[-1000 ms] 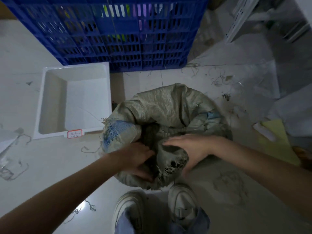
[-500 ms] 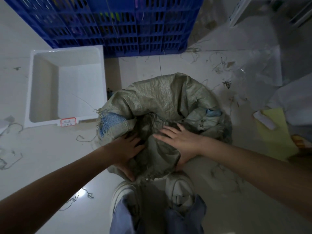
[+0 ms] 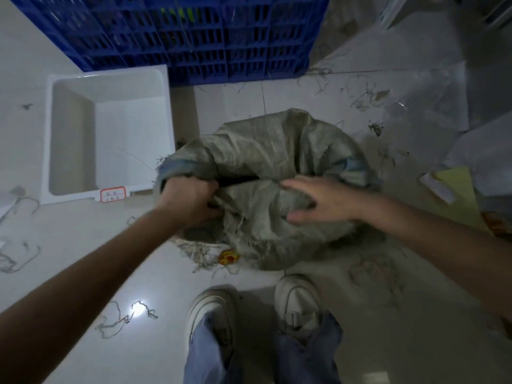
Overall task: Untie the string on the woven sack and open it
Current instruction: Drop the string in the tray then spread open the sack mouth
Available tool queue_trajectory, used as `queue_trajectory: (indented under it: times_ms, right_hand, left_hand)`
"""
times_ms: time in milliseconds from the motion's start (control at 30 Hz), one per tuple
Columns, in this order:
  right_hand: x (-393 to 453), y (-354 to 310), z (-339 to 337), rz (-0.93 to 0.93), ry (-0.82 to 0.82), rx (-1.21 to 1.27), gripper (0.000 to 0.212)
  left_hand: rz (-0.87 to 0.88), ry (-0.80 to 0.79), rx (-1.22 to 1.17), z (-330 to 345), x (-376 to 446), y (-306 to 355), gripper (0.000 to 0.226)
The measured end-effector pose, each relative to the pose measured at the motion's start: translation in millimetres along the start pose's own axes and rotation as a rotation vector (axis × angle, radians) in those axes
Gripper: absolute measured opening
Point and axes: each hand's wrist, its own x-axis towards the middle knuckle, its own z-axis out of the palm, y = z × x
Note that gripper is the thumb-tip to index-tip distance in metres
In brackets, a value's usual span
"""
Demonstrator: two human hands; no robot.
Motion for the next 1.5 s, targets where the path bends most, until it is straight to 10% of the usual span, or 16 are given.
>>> queue_trajectory:
  times_ms: [233, 400, 500, 600, 733, 1033, 1500]
  right_hand:
    - [-14.9, 21.8, -63.1, -0.271, 0.833, -0.591, 0.035]
    - [2.9, 46.3, -12.0, -0.333, 0.450, -0.814, 0.020]
    - [1.2, 43.2, 5.0, -0.062, 0.103, -0.636, 0.054]
    - [3.4, 30.5, -5.6, -0.012, 0.277, -0.301, 0.054]
    - [36.2, 7.4, -16.2, 0.155, 0.484, -0.195, 0.025]
    - [76.1, 27.8, -2.9, 0.327, -0.006, -0.595, 0.135]
    - [45.6, 58.8, -50.7, 0.375, -0.212, -0.803, 0.111]
  left_hand:
    - [0.104, 0.665, -0.037, -50.8, -8.5, -24.1, 0.023]
    - [0.212, 0.374, 0.115, 14.4, 0.0, 1.6, 0.013]
    - [0.257, -0.053, 0.122, 30.3, 0.4, 14.1, 0.049]
    - [0.234, -0.251, -0.244, -3.8, 11.6, 23.8, 0.071]
    - [0.210, 0.042, -0.070, -31.7, 67.2, 52.7, 0.035]
    - [0.185, -0.132, 0.715, 2.4, 120.3, 21.7, 0.104]
    - [0.077, -0.237, 0.767, -30.0, 116.1, -14.2, 0.084]
